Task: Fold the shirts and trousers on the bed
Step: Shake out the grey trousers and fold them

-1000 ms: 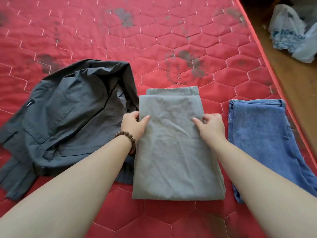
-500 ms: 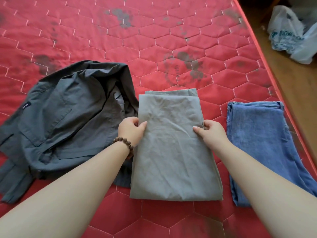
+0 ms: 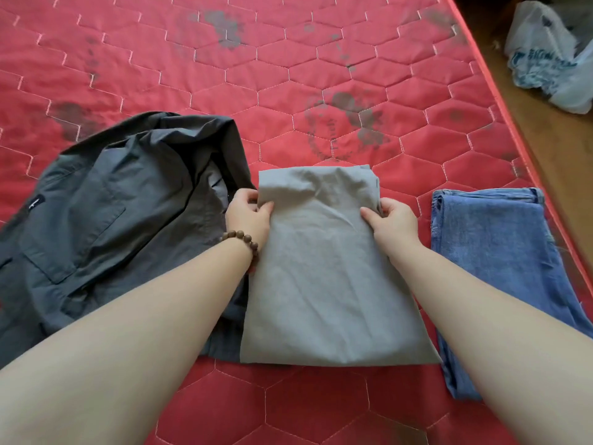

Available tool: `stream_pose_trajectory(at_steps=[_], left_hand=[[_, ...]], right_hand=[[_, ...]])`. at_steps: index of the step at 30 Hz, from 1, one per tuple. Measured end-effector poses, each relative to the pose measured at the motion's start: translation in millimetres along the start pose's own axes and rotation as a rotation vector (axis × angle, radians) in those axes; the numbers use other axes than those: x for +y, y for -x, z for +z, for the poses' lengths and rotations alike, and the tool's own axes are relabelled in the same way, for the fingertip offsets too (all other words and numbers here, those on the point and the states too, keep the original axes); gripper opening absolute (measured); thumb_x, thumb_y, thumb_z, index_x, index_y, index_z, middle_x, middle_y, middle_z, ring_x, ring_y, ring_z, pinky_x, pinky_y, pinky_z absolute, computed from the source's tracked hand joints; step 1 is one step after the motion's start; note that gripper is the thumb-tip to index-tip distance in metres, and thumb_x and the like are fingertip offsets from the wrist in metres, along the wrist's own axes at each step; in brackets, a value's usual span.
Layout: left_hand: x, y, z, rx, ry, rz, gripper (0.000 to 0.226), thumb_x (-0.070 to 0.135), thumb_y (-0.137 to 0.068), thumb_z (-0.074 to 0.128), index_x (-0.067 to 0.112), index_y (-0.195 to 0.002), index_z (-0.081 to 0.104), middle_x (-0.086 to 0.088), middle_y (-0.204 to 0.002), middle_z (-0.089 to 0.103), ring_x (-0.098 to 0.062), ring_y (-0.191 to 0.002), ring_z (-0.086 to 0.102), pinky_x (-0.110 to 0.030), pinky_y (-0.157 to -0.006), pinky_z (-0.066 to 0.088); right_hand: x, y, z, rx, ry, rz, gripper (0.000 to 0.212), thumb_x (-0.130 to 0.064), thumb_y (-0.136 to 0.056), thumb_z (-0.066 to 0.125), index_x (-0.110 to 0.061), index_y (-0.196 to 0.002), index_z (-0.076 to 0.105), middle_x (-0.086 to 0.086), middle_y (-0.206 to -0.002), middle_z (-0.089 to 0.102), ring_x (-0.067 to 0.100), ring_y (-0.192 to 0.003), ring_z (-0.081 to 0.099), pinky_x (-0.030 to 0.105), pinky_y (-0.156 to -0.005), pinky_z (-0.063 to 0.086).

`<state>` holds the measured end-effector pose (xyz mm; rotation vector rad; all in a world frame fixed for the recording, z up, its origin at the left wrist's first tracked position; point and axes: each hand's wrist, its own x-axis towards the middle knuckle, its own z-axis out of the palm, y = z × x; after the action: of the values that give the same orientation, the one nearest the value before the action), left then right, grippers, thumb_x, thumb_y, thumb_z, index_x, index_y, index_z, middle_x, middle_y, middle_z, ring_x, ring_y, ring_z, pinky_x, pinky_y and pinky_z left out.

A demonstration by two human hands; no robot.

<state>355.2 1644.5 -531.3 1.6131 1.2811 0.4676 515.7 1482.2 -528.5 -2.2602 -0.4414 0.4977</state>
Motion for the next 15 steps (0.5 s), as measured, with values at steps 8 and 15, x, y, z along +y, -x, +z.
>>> stream_pose_trajectory(at_steps=[8,15], left_hand=[[-12,11,46,0.003,-0.795,0.961,0.042,0.013,-0.081,0.04,0.004,-0.111,0.067,-0.018,-0.12,0.064,-0.032,-0.114,0.059,-0.039,-0.095,0.047],[-26,-4,46,-0.208,-1.045,0.672,0.063,0.047,-0.09,0.022,0.031,-0.151,0.022,-0.01,-0.16,0.012,-0.027,-0.148,0.006,-0.052,-0.116,-0.002]], right_hand=[[-4,8,48,0.173,0.639,-0.854,0.039,-0.019,-0.083,0.05,-0.004,-0.116,0.064,0.017,-0.12,0.062,0.033,-0.111,0.057,0.042,-0.094,0.042],[12,-11,56,-0.071,0.857,-0.492,0.065,-0.06,-0.089,0.012,-0.037,-0.15,0.016,0.0,-0.161,0.008,0.022,-0.149,0.004,0.048,-0.115,-0.012]])
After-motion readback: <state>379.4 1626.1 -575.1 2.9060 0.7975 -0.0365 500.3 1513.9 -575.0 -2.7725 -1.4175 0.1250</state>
